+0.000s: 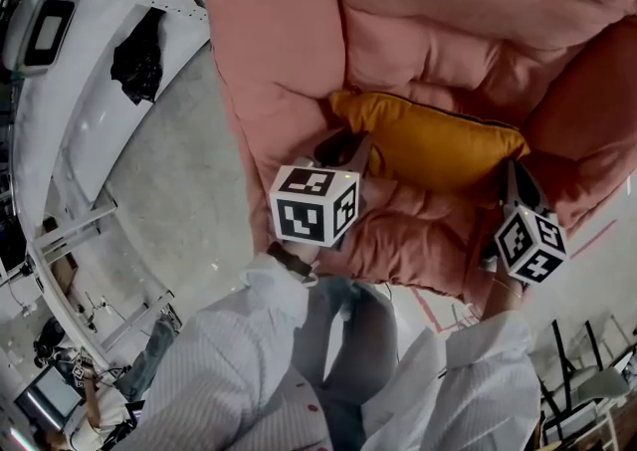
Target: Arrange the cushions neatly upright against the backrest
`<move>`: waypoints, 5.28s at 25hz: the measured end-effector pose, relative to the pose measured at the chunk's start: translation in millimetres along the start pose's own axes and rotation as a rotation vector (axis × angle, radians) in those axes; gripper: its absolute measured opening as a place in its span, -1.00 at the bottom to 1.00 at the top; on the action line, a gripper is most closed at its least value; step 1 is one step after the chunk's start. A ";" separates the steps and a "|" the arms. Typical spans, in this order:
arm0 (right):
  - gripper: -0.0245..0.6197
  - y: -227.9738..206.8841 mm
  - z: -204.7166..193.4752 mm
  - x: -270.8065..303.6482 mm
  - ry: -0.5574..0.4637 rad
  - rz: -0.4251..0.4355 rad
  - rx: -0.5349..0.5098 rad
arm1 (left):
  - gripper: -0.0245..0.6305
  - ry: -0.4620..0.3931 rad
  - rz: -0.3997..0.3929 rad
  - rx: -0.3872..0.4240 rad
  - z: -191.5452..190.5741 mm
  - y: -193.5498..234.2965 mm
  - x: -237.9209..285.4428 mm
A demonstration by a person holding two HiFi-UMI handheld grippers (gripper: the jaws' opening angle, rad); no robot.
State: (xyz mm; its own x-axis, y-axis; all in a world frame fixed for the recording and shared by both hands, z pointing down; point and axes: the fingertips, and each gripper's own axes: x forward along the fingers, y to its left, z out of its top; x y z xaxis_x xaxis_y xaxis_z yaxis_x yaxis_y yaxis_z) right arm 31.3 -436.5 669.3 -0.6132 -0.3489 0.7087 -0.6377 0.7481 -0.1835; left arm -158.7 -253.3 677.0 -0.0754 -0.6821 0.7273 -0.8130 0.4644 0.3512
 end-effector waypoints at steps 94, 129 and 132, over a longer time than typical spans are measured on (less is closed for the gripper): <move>-0.88 246.4 168.8 -483.0 -0.594 0.546 -0.377 | -0.90 -0.680 -0.272 0.346 116.9 -308.2 -455.0; -0.89 236.6 169.3 -470.3 -0.548 0.518 -0.343 | -0.90 -0.618 -0.312 0.382 120.4 -311.8 -434.2; -0.89 231.9 167.0 -467.7 -0.545 0.515 -0.336 | -0.90 -0.613 -0.309 0.388 118.7 -313.1 -430.2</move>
State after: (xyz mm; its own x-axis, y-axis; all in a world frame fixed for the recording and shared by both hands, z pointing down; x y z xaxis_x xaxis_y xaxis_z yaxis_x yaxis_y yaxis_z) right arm 92.3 -194.2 181.5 -0.9865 -0.0766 0.1450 -0.0943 0.9883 -0.1198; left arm 59.7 -172.3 184.2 -0.0262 -0.9904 0.1360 -0.9840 0.0495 0.1712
